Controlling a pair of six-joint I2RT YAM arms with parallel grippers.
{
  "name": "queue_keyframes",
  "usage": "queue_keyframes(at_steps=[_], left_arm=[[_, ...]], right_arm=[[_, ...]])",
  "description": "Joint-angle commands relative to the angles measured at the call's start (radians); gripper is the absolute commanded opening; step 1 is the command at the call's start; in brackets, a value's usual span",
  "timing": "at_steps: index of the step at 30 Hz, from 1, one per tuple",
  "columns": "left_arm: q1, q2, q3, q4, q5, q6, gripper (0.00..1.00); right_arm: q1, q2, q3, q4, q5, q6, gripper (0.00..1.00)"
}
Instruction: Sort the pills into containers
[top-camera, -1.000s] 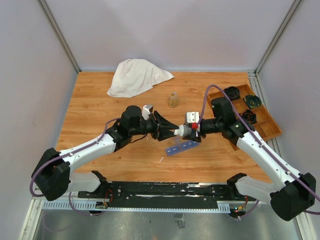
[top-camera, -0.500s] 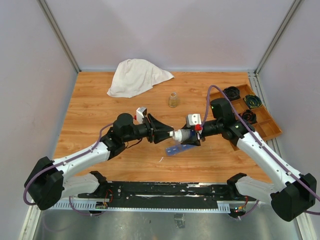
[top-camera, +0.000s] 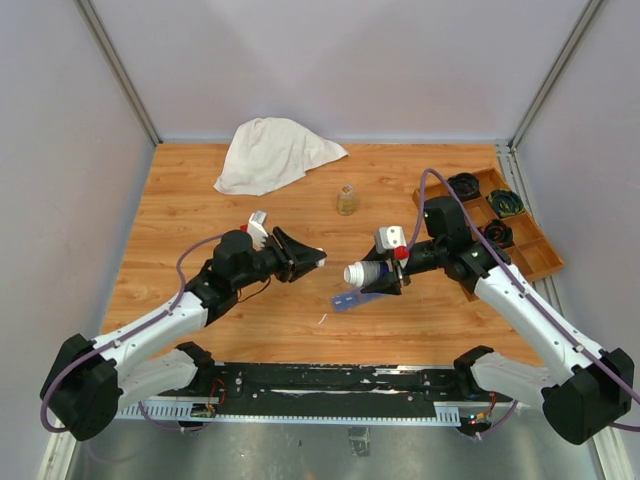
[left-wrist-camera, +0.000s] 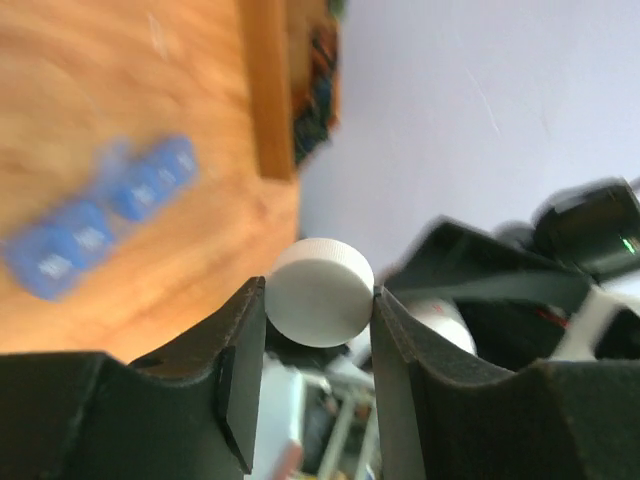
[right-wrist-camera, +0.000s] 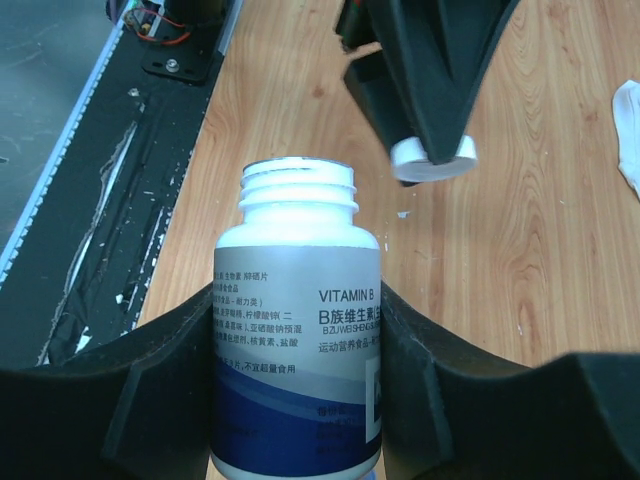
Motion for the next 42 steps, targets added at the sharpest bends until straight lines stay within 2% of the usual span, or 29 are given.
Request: queue_keyframes(at_steps=[1, 4, 7, 8, 10, 14, 18, 20, 21, 23, 26, 29, 32, 34, 35, 37, 42], left_arm=[[0.038, -0.041, 0.014, -0.302, -0.344, 0.433, 0.07], [0.052, 0.024, 0.054, -0.457, -0.598, 0.606, 0.13], [0.083, 0.153, 0.142, -0.567, -0.67, 0.754, 0.16], [0.086, 0.205, 0.179, -0.613, -0.717, 0.785, 0.13], [0.087, 0.317, 0.24, -0.683, -0.807, 0.785, 0.09], [0.09, 0.518, 0.323, -0.713, -0.88, 0.78, 0.1], [0.099, 0.636, 0.387, -0.739, -0.932, 0.769, 0.28], [0.099, 0.634, 0.397, -0.74, -0.936, 0.757, 0.47], [0.099, 0.613, 0.392, -0.734, -0.925, 0.75, 0.57], [0.099, 0.535, 0.364, -0.705, -0.879, 0.749, 0.68], [0.099, 0.364, 0.31, -0.636, -0.763, 0.761, 0.74], [0.099, 0.163, 0.219, -0.482, -0.559, 0.816, 0.83], [0.098, -0.05, 0.069, -0.169, -0.239, 0.82, 0.86], [0.091, -0.145, -0.062, 0.147, -0.05, 0.739, 0.9], [0.07, -0.175, -0.114, 0.293, -0.006, 0.696, 0.91], [0.012, -0.216, -0.137, 0.411, 0.001, 0.69, 0.93], [-0.169, -0.219, -0.063, 0.431, -0.118, 0.733, 0.94]], right_arm=[[-0.034, -0.044, -0.025, 0.084, -0.077, 0.119, 0.0], [-0.041, -0.044, -0.034, 0.126, -0.073, 0.168, 0.01], [-0.047, -0.038, -0.029, 0.126, -0.063, 0.179, 0.01], [-0.049, -0.038, -0.029, 0.127, -0.061, 0.183, 0.01], [-0.057, -0.036, -0.029, 0.13, -0.069, 0.194, 0.01], [-0.07, -0.027, -0.033, 0.148, -0.09, 0.222, 0.01], [-0.085, -0.029, -0.032, 0.155, -0.103, 0.24, 0.01], [-0.096, -0.032, -0.034, 0.167, -0.115, 0.258, 0.01], [-0.102, -0.034, -0.036, 0.176, -0.124, 0.272, 0.01], [-0.113, -0.034, -0.042, 0.202, -0.149, 0.306, 0.01], [-0.12, -0.033, -0.05, 0.253, -0.186, 0.377, 0.01], [-0.122, -0.035, -0.065, 0.328, -0.218, 0.46, 0.0], [-0.125, -0.043, -0.073, 0.406, -0.231, 0.536, 0.0], [-0.129, -0.049, -0.088, 0.485, -0.242, 0.617, 0.01], [-0.131, -0.051, -0.098, 0.531, -0.248, 0.661, 0.01], [-0.135, -0.056, -0.113, 0.604, -0.255, 0.733, 0.01], [-0.142, -0.058, -0.126, 0.649, -0.256, 0.777, 0.01]])
